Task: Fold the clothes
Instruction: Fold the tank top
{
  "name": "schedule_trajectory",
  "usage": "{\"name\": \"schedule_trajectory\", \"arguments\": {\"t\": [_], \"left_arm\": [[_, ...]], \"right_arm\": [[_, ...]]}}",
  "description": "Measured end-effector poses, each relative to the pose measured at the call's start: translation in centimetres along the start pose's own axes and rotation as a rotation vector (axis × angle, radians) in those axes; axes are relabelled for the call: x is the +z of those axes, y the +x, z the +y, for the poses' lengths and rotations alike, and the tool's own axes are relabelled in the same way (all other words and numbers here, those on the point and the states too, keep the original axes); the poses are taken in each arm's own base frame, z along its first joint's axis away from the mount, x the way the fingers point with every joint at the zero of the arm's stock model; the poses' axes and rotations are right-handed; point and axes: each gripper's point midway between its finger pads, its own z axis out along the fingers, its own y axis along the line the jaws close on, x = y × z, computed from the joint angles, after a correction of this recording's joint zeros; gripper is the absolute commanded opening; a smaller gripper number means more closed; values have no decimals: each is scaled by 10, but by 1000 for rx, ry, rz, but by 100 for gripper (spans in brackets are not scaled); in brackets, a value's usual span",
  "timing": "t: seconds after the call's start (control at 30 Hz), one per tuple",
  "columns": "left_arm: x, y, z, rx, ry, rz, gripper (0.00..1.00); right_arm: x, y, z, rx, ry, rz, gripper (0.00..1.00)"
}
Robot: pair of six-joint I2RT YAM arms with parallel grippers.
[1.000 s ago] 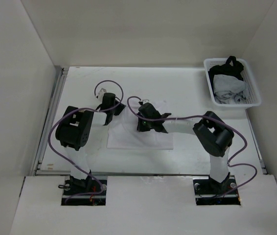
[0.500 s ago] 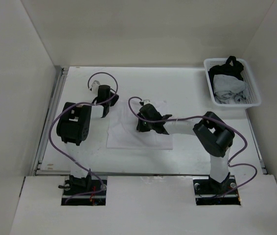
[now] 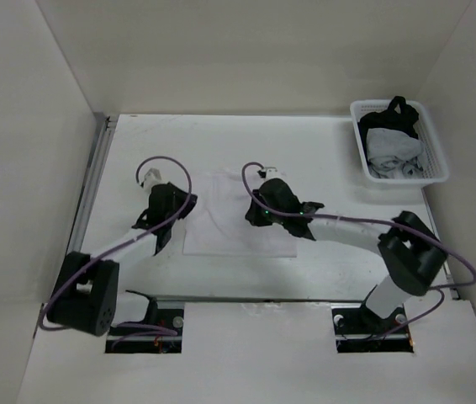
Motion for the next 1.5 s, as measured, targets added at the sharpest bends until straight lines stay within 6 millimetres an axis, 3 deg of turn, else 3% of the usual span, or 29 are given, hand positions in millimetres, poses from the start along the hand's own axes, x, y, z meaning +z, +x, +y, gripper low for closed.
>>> {"name": "schedule_trajectory", "arguments": {"t": [0.07, 0.17, 0.27, 0.37, 0.57, 0.87, 1.3, 1.5], "left_arm": [[-22, 19, 40, 20, -93, 50, 16], [-63, 41, 85, 43, -206, 112, 22], [-94, 47, 97, 45, -233, 129, 28], [-111, 47, 100, 33, -245, 128, 33], [-126, 67, 136, 35, -417, 209, 35], [-119, 70, 133, 22, -423, 215, 32], [-110, 76, 126, 27, -395, 230, 16], [-110, 78, 125, 31, -390, 238, 17]], "right_arm": [[-23, -6, -4, 22, -2, -54, 19], [-51, 10, -28, 60, 52, -94, 27], [-76, 47, -66, 96, 159, -66, 36], [-98, 73, -97, 141, 252, -44, 44], [-112, 91, -115, 219, 310, -24, 51], [-102, 111, -124, 270, 350, 36, 47], [-82, 106, -103, 327, 249, 32, 28], [-82, 104, -101, 343, 241, 22, 41]]}}
